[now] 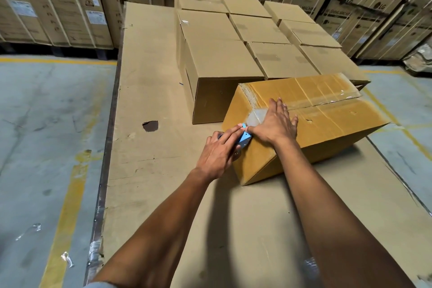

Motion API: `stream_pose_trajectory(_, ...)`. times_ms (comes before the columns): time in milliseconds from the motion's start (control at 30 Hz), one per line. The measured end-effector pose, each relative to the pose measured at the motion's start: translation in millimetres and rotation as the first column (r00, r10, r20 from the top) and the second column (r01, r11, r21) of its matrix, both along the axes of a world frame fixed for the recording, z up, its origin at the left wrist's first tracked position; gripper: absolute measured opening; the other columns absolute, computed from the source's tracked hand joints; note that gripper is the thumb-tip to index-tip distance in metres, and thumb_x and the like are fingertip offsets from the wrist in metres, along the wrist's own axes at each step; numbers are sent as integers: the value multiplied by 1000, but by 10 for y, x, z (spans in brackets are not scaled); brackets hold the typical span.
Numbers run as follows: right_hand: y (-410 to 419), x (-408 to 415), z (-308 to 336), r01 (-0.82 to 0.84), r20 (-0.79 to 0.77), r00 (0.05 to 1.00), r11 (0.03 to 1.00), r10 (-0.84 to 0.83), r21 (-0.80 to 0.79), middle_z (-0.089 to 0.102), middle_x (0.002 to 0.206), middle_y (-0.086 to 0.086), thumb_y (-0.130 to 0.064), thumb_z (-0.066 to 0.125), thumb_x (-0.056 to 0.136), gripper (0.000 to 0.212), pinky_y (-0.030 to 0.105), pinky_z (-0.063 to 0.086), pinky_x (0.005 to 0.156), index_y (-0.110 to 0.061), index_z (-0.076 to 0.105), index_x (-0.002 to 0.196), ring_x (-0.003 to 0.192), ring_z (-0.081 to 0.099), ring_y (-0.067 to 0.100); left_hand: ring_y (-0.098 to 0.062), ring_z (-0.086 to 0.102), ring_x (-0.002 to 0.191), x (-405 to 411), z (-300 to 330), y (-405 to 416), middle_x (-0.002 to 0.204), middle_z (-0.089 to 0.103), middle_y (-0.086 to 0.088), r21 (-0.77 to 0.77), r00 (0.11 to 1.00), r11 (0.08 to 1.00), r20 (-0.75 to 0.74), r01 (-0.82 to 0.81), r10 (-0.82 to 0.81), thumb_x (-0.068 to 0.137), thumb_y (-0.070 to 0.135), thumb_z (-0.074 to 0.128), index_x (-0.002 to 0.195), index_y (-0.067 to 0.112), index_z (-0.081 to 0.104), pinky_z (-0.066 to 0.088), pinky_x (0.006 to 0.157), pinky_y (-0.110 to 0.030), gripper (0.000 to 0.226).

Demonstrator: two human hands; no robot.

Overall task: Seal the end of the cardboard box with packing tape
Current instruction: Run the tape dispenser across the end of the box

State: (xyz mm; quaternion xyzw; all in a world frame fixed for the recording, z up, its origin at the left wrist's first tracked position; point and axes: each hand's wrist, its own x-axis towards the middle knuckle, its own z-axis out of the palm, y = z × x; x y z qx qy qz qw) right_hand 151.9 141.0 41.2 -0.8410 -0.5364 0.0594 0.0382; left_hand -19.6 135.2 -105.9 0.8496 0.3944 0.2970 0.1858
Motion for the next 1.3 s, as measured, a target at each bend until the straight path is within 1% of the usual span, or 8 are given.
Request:
stream_pose_trajectory(300,66,-50,-20,30,19,999,999,-29,-27,-1,179,7,-69,81,76,130,59,8,131,-20,4,169,165,3,30,-35,52,121,1,50,38,183,37,2,-102,1000,995,-4,20,-20,121,35,48,176,24,37,48,105,-53,57)
stream_pose_trajectory(467,79,-86,-20,46,24,999,998,-46,-31,0,179,9,-66,83,76,131,58,9,131,-18,4,169,165,4,31,-35,54,110,-13,53,93,179,43,2,-103,999,994,-14,37,-39,118,49,34,173,25,40,50,100,-54,60)
stream_pose_trajectory(567,81,-105,-39,40,47,998,999,-39,-17,2,178,11,-65,84,76,131,59,11,131,-17,5,168,165,6,32,-36,55,106,-19,35,122,178,44,5,-103,998,993,-34,52,-56,119,44,47,171,27,42,52,100,-58,55)
stream_pose_trajectory(733,61,-125,-52,33,74,997,999,-33,0,6,178,12,-66,84,74,131,58,15,130,-15,7,167,164,10,33,-37,56,114,-44,158,138,180,41,4,-118,991,992,-117,46,-60,118,36,58,173,27,40,51,103,-58,58)
stream_pose_trajectory(967,45,-160,-5,37,92,995,999,-34,-35,7,178,13,-68,84,74,131,58,16,130,-12,9,166,164,11,34,-41,64,122,-57,232,224,178,43,0,-147,978,987,-186,63,-90,117,44,53,172,26,39,53,106,-61,60)
stream_pose_trajectory(1100,19,-209,4,37,125,992,998,-29,-60,6,177,15,-55,90,73,131,61,18,129,-12,8,166,163,13,35,-49,68,127,-135,175,128,171,54,-10,-202,978,977,-182,70,-107,109,42,50,167,18,50,57,110,-62,63)
stream_pose_trajectory(1200,19,-212,-12,26,131,991,998,-19,-49,6,177,16,-52,93,71,135,61,20,128,-12,7,166,163,14,35,-55,69,121,-323,-63,12,170,55,-12,-189,981,982,-185,27,-63,104,42,45,165,14,53,58,107,-61,67)
stream_pose_trajectory(1300,47,-168,-9,18,88,996,998,-12,-59,3,178,15,-60,90,71,138,61,16,129,-13,3,168,164,9,36,-55,70,108,-389,-158,-9,169,55,-10,-111,988,994,-150,8,-25,105,44,43,163,17,51,59,99,-60,65)
